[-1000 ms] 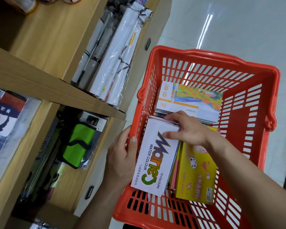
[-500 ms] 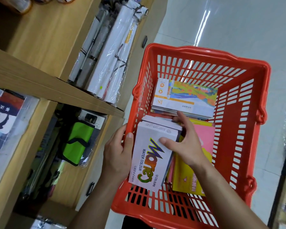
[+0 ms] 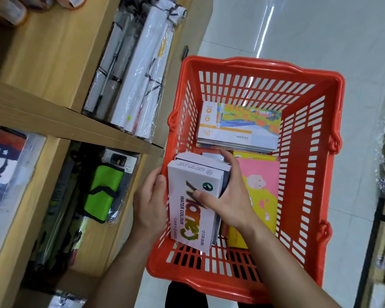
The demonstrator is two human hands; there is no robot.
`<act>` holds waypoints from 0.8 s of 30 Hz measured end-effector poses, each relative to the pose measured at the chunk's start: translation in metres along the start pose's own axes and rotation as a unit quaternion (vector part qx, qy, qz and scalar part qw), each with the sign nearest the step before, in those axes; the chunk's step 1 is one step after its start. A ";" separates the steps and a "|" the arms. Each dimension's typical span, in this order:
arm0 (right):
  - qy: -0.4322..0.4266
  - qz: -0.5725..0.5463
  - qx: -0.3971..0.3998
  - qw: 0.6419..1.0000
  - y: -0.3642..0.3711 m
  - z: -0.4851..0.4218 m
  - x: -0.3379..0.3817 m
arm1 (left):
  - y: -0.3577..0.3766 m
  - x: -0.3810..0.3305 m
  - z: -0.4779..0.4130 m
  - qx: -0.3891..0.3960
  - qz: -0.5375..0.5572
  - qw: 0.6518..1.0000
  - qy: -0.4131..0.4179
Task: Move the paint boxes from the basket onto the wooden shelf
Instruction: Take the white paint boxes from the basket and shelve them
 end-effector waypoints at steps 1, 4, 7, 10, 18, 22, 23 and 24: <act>-0.003 -0.011 -0.002 1.000 -0.004 0.002 0.004 | -0.001 0.002 0.001 0.000 0.005 1.000 -0.008; 0.001 -0.073 -0.019 0.997 -0.030 0.011 0.013 | -0.003 0.007 0.002 -0.006 -0.001 1.000 -0.020; -0.003 -0.136 -0.050 0.989 -0.070 0.026 0.026 | -0.008 0.001 0.005 -0.026 -0.022 0.999 0.002; -0.014 -0.174 -0.087 0.981 -0.109 0.043 0.041 | -0.007 -0.012 0.009 -0.031 -0.075 0.996 0.021; 0.007 -0.238 -0.075 0.968 -0.137 0.075 0.053 | 0.062 -0.094 0.056 0.211 -0.029 0.973 0.088; 0.013 -0.255 -0.065 0.965 -0.138 0.078 0.059 | 0.121 -0.087 0.100 0.361 0.169 0.916 -0.051; 0.018 -0.261 -0.065 0.963 -0.140 0.078 0.062 | 0.123 -0.091 0.103 0.355 0.199 0.912 -0.053; 0.020 -0.266 -0.061 0.962 -0.141 0.078 0.065 | 0.124 -0.093 0.105 0.348 0.218 0.910 -0.053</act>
Point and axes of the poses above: each hand's wrist, its own z-axis away from the middle knuckle, its own y-axis out of the palm, x = y × z, the point moved 10 cm from there along -z, towards the middle knuckle, and after that the axes turned 1 degree about -z, right-handed, at the moved point
